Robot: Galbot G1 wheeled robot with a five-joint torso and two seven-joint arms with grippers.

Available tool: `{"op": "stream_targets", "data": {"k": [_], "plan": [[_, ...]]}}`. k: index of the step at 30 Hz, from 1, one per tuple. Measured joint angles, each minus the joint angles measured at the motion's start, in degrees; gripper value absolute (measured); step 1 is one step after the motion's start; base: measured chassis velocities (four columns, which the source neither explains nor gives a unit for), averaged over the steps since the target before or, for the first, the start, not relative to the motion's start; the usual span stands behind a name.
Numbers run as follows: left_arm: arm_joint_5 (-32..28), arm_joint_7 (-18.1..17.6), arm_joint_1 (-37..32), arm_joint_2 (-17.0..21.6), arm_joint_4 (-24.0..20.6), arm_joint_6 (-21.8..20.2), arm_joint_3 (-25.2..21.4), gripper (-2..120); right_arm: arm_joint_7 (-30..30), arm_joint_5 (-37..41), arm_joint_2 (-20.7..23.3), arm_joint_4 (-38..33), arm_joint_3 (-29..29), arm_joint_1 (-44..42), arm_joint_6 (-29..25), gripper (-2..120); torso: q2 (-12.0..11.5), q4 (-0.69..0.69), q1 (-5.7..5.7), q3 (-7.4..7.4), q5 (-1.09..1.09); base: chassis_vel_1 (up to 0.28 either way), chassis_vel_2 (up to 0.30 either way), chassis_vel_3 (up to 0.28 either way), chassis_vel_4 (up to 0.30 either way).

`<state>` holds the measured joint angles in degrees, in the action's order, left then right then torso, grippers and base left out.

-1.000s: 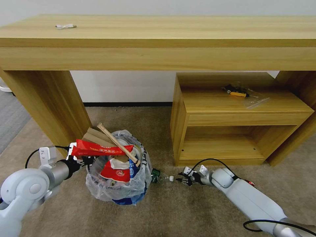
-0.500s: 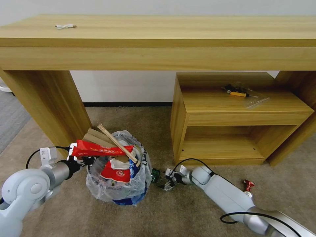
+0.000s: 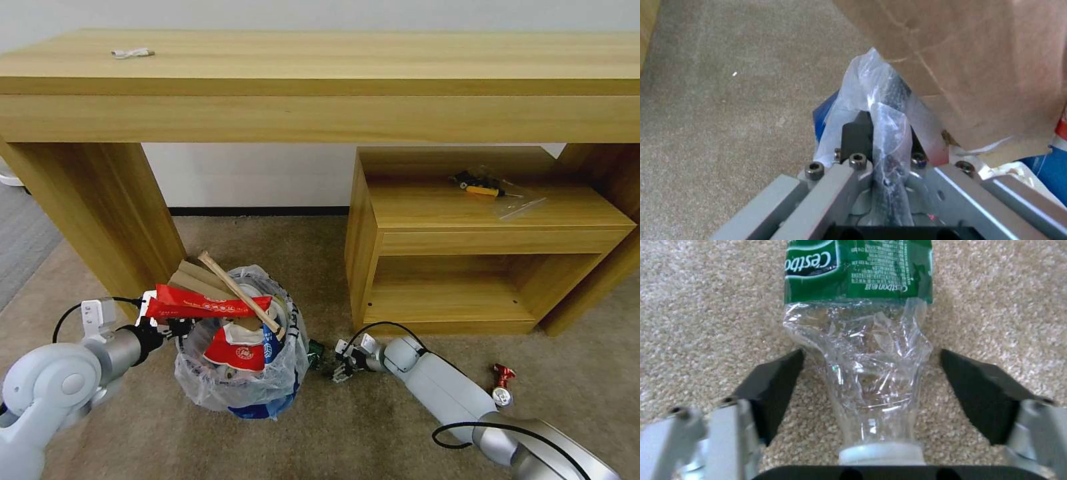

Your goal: Pick up the trash bin and place the garbage on the floor into it.

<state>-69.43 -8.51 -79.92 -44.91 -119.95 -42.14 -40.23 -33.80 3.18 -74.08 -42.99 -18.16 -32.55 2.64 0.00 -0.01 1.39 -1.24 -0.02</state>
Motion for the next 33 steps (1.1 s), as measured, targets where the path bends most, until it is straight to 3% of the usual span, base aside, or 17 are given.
{"op": "stream_targets", "data": {"k": [3, 6, 14, 22, 30, 33], "plan": [[0.0, -0.05, -0.07, 0.0, -0.14, 0.0, 0.0, 0, 0.19, 0.06, 0.0, -0.07, 0.14, -0.15, -0.02, 70, 0.01, 0.0, 0.0, 0.0, 0.0, 0.0, 0.0, 0.0, 0.0], [0.04, -0.2, -0.2, -0.03, -0.39, 0.0, 0.0, 0, 1.08, 0.13, 0.01, -0.3, 0.62, -0.55, -0.02, 52, 0.0, 0.01, 0.0, 0.0, 0.01, 0.0, 0.0, 0.0, 0.0], [-0.03, -0.66, -0.27, 0.19, -0.91, 0.0, 0.0, 0, 2.08, 0.06, 0.54, -1.31, 1.71, -1.62, 0.17, 34, 0.0, 0.01, 0.0, 0.0, 0.02, 0.0, 0.0, 0.0, 0.0], [-0.17, -1.39, -0.59, -0.21, -1.44, 0.0, 0.19, 0, 3.34, -0.47, 1.62, -3.97, 3.68, -3.2, 0.35, 30, -0.01, -0.03, 0.0, 0.0, -0.04, 0.0, 0.0, 0.0, 0.0], [-0.23, -2.15, -1.27, -0.74, -2.06, 0.0, 0.18, 0, 6.81, 2.36, 5.06, -14.52, 8.02, -7.73, 1.15, 30, -0.01, 0.01, 0.0, 0.0, 0.0, 0.0, 0.0, 0.0, 0.0], [-0.22, -2.43, -0.93, -1.34, -1.32, 0.0, 0.18, 0, 10.28, 6.03, 7.96, -22.32, 9.92, -10.59, 3.23, 30, -0.01, 0.0, 0.0, 0.0, 0.0, 0.0, 0.0, 0.0, 0.0]]}}
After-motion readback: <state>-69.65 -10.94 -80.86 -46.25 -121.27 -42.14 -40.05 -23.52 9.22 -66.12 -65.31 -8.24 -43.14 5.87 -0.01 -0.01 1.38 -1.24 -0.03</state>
